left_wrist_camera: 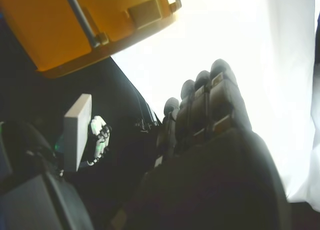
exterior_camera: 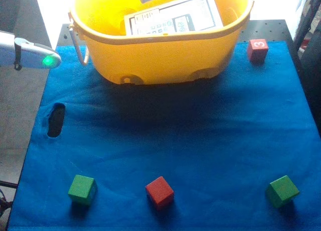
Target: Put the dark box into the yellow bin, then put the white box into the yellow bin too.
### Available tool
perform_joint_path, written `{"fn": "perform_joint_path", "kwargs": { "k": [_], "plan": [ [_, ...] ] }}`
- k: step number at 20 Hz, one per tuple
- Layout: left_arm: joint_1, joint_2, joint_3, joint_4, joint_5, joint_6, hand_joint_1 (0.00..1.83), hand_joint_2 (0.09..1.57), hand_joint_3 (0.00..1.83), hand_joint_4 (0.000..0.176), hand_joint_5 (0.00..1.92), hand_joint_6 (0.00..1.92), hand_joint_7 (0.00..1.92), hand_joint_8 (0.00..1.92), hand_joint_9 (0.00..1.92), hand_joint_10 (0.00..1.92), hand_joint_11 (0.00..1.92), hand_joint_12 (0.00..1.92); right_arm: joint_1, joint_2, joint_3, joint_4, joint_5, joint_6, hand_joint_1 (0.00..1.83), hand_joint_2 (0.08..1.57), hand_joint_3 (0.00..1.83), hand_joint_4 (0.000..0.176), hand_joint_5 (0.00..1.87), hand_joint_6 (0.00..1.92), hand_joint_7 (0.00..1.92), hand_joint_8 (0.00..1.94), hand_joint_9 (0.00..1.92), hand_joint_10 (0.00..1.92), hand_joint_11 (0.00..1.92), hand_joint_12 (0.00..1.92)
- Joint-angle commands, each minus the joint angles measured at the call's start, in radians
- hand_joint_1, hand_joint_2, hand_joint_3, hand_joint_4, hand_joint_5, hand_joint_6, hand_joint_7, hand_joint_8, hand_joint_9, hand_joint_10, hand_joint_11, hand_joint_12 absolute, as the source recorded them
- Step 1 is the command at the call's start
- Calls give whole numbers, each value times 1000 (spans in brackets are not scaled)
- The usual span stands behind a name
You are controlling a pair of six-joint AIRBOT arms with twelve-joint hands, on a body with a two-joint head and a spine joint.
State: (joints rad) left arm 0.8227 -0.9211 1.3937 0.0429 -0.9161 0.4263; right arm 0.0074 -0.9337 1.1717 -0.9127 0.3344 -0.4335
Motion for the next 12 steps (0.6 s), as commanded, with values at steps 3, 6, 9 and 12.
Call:
{"fn": "perform_joint_path", "kwargs": {
  "k": [3,6,9,12],
  "plan": [
    [-9,-8,14,-42,-143,-17,875,698,0,135,34,0,37,0,52,0,5,6,-8,-29,34,33,73,-15,1293,1008,0,0,1176,507,1330,531,1479,70,1085,1032],
    [-18,-11,17,-38,-154,-21,890,706,1,120,16,0,12,0,42,0,4,6,-74,-86,84,186,74,-136,1288,1024,1,0,1205,421,1222,759,1442,48,1014,1034],
    [-39,-12,18,-27,-153,-21,909,714,4,103,13,2,23,5,42,2,21,14,-126,-136,141,240,74,-136,1185,988,0,0,829,159,896,387,1065,1,621,977],
    [-42,-12,18,-26,-157,-23,916,712,1,100,16,2,42,10,60,8,66,35,-148,-157,171,246,73,-136,1096,849,0,122,317,1,394,8,426,0,123,679]
  ]
}}
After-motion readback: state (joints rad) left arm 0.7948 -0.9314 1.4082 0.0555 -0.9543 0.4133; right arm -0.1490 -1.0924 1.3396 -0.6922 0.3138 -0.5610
